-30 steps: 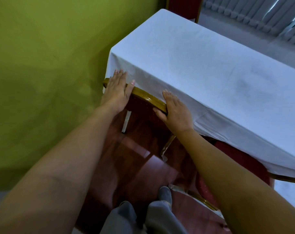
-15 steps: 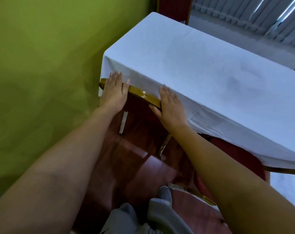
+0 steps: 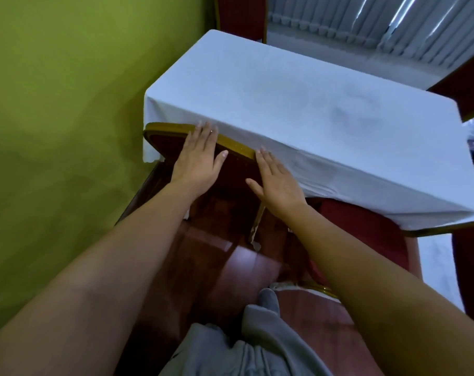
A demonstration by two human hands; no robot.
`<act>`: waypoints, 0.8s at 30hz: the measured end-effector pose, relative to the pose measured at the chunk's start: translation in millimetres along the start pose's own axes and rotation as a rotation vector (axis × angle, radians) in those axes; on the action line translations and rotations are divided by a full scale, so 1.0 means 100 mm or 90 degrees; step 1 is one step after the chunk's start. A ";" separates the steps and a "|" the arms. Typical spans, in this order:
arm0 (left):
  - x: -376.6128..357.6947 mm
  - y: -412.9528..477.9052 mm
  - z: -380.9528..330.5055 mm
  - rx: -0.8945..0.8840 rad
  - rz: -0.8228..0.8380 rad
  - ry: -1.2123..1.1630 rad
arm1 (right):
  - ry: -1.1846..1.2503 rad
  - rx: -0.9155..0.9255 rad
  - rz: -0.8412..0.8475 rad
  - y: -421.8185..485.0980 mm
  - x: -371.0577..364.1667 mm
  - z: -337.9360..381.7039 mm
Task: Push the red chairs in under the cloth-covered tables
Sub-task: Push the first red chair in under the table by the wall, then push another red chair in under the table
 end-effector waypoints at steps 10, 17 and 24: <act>-0.47 -0.45 -1.04 -0.117 0.094 0.025 | -0.035 -0.154 0.023 -1.02 -0.02 -0.83; -0.78 -0.67 -1.85 -0.138 0.149 0.032 | -0.039 -0.242 0.009 -1.79 0.01 -1.55; -1.12 -0.87 -3.05 -0.170 0.182 0.024 | -0.052 -0.335 0.005 -2.75 0.21 -2.56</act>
Point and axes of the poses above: each hand's wrist, its own y-axis towards the middle knuckle, its own x-axis out of the back of the hand, z = x × y, the point moved 8 cm from there along y, towards the middle knuckle, and after that the axes turned 2 degrees about -x, right-handed, at the moved point
